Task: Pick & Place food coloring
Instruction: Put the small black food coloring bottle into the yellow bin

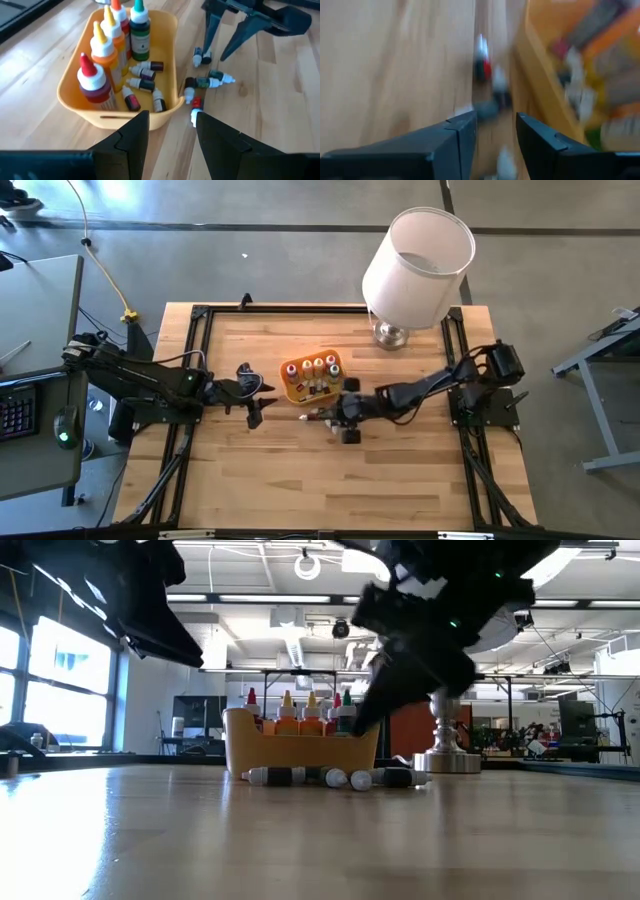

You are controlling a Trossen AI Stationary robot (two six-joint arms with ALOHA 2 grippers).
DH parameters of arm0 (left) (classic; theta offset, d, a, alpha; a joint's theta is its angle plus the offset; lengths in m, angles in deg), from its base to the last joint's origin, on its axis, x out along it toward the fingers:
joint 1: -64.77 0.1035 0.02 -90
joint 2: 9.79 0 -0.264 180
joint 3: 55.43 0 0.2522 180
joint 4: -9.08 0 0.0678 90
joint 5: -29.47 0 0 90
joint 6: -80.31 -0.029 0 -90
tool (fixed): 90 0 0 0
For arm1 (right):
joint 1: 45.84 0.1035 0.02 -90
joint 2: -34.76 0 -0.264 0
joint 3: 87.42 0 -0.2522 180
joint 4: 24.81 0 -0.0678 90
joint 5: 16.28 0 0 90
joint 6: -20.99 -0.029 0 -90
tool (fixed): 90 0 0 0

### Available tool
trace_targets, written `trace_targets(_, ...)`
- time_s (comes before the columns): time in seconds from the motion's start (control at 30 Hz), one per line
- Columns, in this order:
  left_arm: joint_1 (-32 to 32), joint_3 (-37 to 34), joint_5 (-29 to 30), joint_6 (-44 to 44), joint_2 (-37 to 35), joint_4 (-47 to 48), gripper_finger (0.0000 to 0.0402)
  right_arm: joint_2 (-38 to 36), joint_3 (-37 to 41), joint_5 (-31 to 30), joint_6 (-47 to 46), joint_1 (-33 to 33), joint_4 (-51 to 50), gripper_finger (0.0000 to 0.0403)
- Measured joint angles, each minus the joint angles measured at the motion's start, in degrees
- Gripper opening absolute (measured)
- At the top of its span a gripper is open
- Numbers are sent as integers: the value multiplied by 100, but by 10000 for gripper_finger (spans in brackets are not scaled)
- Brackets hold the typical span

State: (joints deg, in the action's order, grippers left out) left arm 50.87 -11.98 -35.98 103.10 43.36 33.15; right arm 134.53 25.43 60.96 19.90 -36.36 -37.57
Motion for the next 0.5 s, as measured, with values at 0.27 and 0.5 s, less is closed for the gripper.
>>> trace_targets(0.27,2,-89,35,201,0,-68,161,0,4,-21,-521,265,-1479,142)
trace_targets(0.5,1,-89,47,201,0,-182,161,0,323,-70,-550,132,-1310,142)
